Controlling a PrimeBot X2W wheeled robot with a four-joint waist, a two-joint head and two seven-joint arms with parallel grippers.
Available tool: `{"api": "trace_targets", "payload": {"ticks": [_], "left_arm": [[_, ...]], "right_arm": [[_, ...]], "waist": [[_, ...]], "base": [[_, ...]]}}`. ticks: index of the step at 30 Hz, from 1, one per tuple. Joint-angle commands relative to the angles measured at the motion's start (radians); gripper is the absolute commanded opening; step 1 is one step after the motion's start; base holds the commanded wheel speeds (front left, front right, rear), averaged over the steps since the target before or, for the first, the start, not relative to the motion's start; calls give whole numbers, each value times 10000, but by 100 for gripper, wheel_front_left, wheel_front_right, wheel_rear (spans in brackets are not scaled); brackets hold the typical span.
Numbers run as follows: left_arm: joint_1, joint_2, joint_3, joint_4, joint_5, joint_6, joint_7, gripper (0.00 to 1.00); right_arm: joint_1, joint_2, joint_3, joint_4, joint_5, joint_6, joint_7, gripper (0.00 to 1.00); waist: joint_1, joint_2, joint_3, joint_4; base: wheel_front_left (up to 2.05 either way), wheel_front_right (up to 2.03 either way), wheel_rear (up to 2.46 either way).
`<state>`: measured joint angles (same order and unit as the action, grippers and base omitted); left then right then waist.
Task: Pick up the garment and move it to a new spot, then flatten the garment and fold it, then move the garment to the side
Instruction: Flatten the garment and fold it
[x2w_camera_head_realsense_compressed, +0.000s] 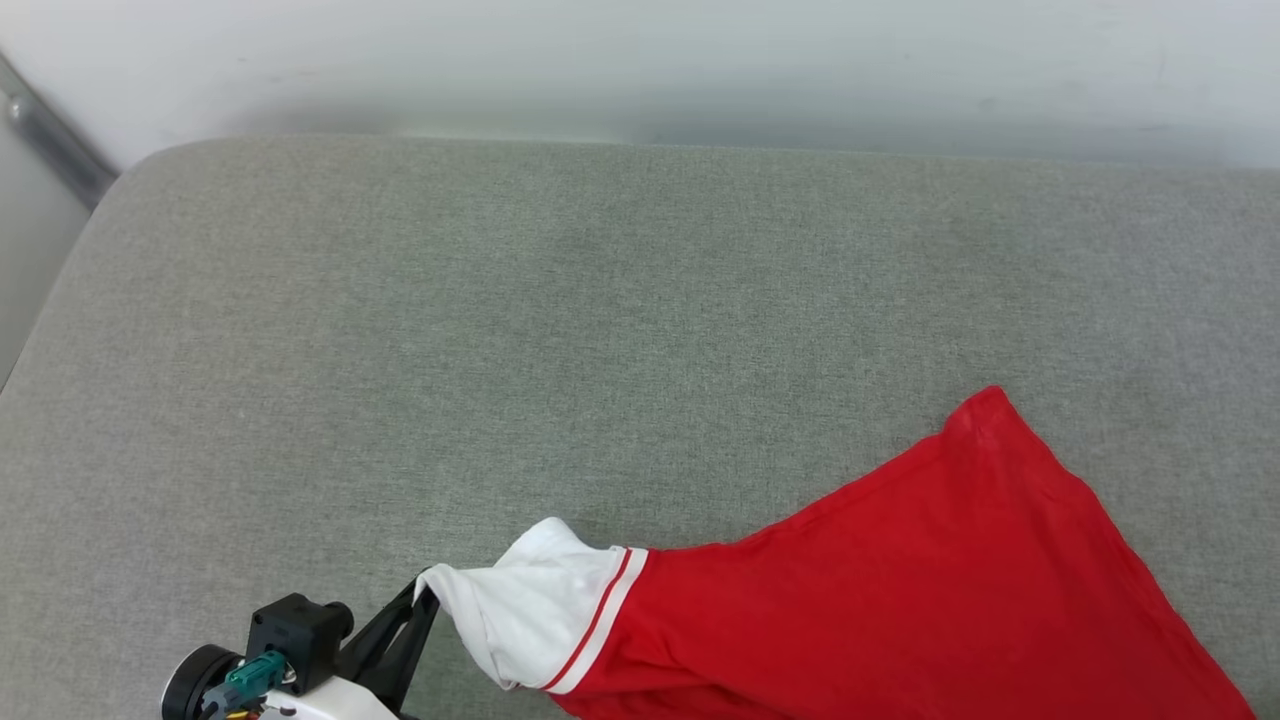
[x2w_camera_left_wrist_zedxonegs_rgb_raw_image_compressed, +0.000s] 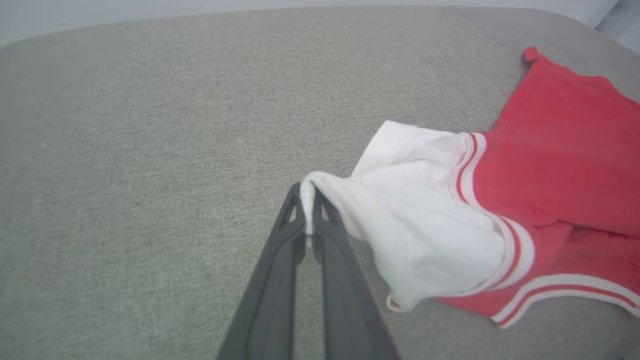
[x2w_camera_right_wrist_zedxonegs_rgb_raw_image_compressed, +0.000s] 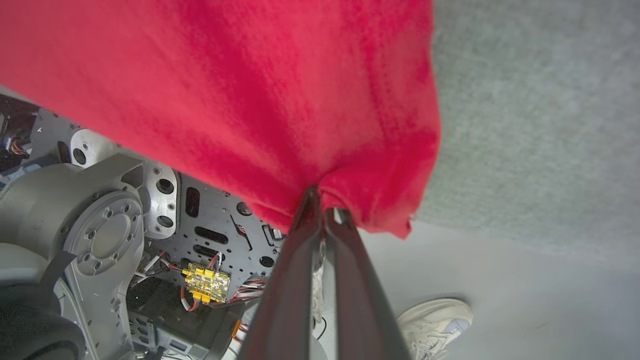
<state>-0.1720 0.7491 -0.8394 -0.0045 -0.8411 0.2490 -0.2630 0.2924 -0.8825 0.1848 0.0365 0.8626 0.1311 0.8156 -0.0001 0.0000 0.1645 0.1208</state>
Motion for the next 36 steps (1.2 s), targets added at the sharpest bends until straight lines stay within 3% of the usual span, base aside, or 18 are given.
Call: {"api": "trace_targets", "payload": {"ticks": [1,3,5,12,16,23,29,36], "left_arm": [[-6,-2,-1,33,19,-9,-22,0],[-45,-9,-22,70,48,-13,-23,0],[-98,-29,-48,79,66,-31,13,0],[-268,-74,-81,-22,144,26,89,0],[-474,-143,-97,-109,226,16,119,0],[-923,-291,-123,-143,439,-83,161,0],[-1365,-503,-150,-168,645,-178,155,0],[-1816,-690,-171,-156,832,-257,148,0]], "right_arm": [[25,17,-106,-19,-59,-6,-60,0],[-35,243,-359,-118,-214,-5,-247,0],[-266,351,-632,-282,-355,-5,-390,100],[-1840,-20,-2077,-1915,-621,-6,-373,100],[-3281,-310,-1924,-2492,-773,-5,89,100],[-6368,-440,516,-2204,-1326,-5,1480,100],[-8942,439,2638,-667,-1814,-5,2431,100],[-10643,1354,4284,1151,-2126,-5,2202,100]], "waist": [[1,0,11,-11],[1,0,16,-40],[1,0,5,-63],[1,0,54,-44],[1,0,315,48],[1,0,883,303],[1,0,1509,562],[1,0,2222,817]], "base": [[0,0,0],[0,0,0],[0,0,0],[0,0,0],[0,0,0],[0,0,0],[0,0,0],[0,0,0]]}}
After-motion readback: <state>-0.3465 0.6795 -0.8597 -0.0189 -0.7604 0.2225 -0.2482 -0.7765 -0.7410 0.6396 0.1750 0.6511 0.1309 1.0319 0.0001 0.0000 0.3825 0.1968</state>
